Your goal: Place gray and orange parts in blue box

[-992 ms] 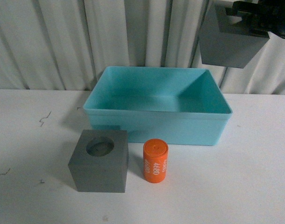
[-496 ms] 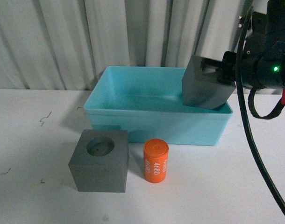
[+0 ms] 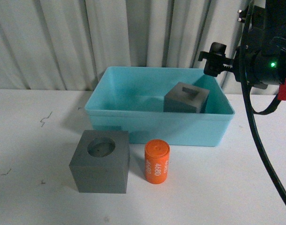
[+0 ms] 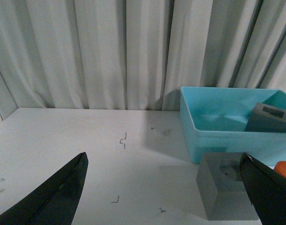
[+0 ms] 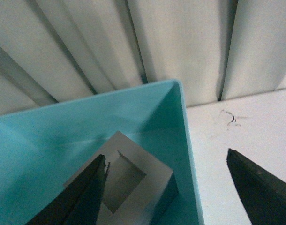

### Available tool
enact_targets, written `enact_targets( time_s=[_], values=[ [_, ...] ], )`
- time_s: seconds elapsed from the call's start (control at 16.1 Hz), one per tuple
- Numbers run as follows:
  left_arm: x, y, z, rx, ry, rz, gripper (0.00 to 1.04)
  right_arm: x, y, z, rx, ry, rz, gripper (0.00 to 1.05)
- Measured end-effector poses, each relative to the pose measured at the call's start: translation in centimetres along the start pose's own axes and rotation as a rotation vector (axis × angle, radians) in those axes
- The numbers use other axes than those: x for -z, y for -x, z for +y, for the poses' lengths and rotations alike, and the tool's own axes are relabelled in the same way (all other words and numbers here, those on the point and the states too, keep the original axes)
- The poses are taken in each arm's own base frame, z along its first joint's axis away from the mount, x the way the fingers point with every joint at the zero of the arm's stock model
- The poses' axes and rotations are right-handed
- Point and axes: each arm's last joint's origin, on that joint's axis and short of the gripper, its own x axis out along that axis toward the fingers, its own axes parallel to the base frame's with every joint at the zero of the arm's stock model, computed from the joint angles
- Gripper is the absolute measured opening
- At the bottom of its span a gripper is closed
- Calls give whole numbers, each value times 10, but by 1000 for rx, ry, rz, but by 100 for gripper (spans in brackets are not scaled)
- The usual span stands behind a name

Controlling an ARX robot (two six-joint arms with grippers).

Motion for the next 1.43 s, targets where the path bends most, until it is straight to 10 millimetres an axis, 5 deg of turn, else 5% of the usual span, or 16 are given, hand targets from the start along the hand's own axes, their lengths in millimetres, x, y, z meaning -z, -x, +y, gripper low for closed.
enact_targets(
  time_s=[0.12,0.25,0.31,0.56,0.68,0.74,0.87,0.99,1.18,1.43],
  values=[
    [0,0,0,0,0,0,98,-28,38,-1,-14,-11,-113,98],
    [0,0,0,0,0,0,98,-67,117,-6,-26,-12,-252,98],
    [0,0,0,0,0,0,98,-62,156,-14,-8,-20,-241,98],
    [0,0,0,0,0,0,98,48,269,-41,227,-183,77,98],
    [0,0,0,0,0,0,98,60,280,-42,256,-261,99,98],
    [0,0,0,1,0,0,98,62,274,-45,135,-233,-50,89],
    [0,0,0,0,0,0,98,77,286,-55,33,25,-248,66],
    [0,0,0,0,0,0,98,65,297,-58,31,188,-405,38],
    [0,0,0,0,0,0,98,73,304,-73,47,248,-354,1],
    [0,0,0,0,0,0,98,73,315,-73,49,258,-366,2]
  ],
)
